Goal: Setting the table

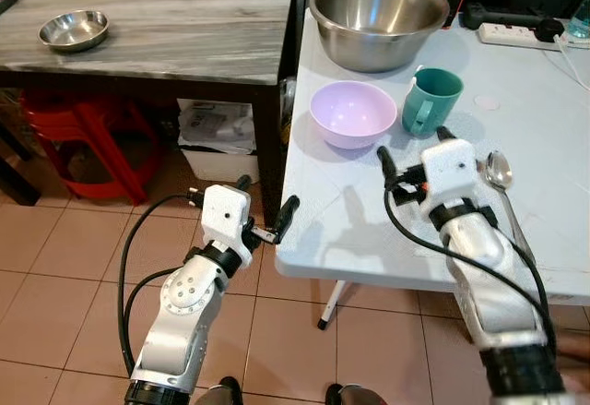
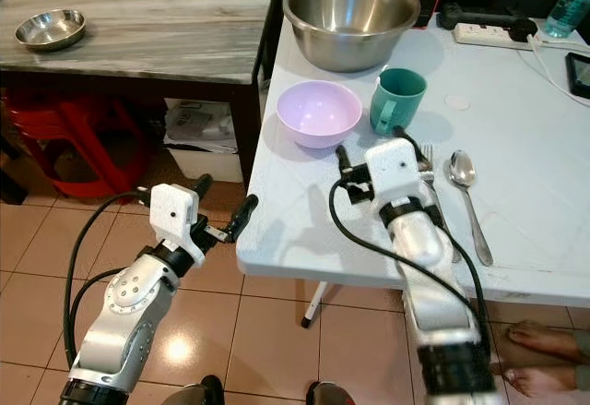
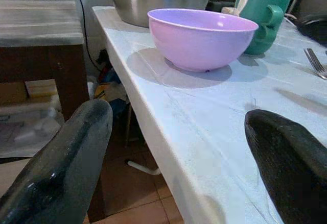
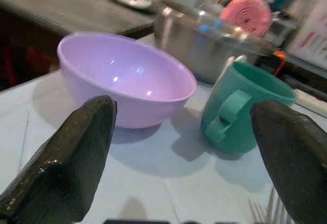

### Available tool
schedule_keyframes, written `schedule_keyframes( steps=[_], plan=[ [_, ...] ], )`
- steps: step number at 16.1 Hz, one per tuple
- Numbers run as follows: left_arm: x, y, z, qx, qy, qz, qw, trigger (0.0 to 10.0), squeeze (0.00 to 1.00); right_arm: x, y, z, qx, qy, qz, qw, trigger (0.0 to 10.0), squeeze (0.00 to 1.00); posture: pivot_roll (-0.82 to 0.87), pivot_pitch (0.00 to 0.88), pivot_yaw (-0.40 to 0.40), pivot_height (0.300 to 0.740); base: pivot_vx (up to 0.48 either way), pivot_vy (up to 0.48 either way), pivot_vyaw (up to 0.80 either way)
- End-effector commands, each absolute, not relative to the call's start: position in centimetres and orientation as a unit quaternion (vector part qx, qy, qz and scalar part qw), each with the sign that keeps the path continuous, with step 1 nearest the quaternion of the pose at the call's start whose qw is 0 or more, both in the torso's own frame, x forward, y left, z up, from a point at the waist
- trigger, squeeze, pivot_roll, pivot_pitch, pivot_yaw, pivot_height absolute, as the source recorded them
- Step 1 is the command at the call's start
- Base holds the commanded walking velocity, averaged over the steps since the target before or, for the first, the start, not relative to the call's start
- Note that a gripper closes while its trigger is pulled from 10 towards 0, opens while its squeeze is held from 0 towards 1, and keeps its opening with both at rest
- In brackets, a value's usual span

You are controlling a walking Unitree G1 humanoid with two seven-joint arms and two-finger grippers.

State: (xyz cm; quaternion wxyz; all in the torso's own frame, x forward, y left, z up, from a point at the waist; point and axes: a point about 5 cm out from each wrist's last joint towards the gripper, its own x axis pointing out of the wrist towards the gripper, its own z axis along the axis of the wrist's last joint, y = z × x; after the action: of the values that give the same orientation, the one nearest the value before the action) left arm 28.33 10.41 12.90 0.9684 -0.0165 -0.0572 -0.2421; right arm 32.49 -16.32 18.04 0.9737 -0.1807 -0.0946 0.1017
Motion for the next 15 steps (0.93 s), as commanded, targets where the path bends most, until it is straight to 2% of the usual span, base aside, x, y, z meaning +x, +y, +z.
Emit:
schedule_keyframes(
  steps=[1, 7, 15],
  plan=[
    [28.0, 10.5, 13.1, -0.013, -0.061, -0.246, 0.967, 10.0, 0.00, 32.9, -16.0, 17.9, -0.187, -0.079, 0.128, 0.971, 10.0, 0.00, -0.17, 0.217, 0.014, 0.740, 0.000, 0.000, 0.00],
    [27.8, 10.3, 13.3, -0.014, -0.057, -0.265, 0.962, 10.0, 0.00, 36.3, -16.5, 20.1, -0.256, -0.053, 0.185, 0.947, 10.0, 0.00, -0.16, 0.245, 0.019, 0.740, 0.000, 0.000, 0.00],
    [27.5, 10.0, 13.3, -0.014, -0.049, -0.268, 0.962, 10.0, 0.00, 39.3, -15.2, 22.1, -0.358, -0.032, 0.273, 0.893, 10.0, 0.00, -0.13, 0.265, 0.008, 0.740, 0.000, 0.000, 0.00]
  ],
)
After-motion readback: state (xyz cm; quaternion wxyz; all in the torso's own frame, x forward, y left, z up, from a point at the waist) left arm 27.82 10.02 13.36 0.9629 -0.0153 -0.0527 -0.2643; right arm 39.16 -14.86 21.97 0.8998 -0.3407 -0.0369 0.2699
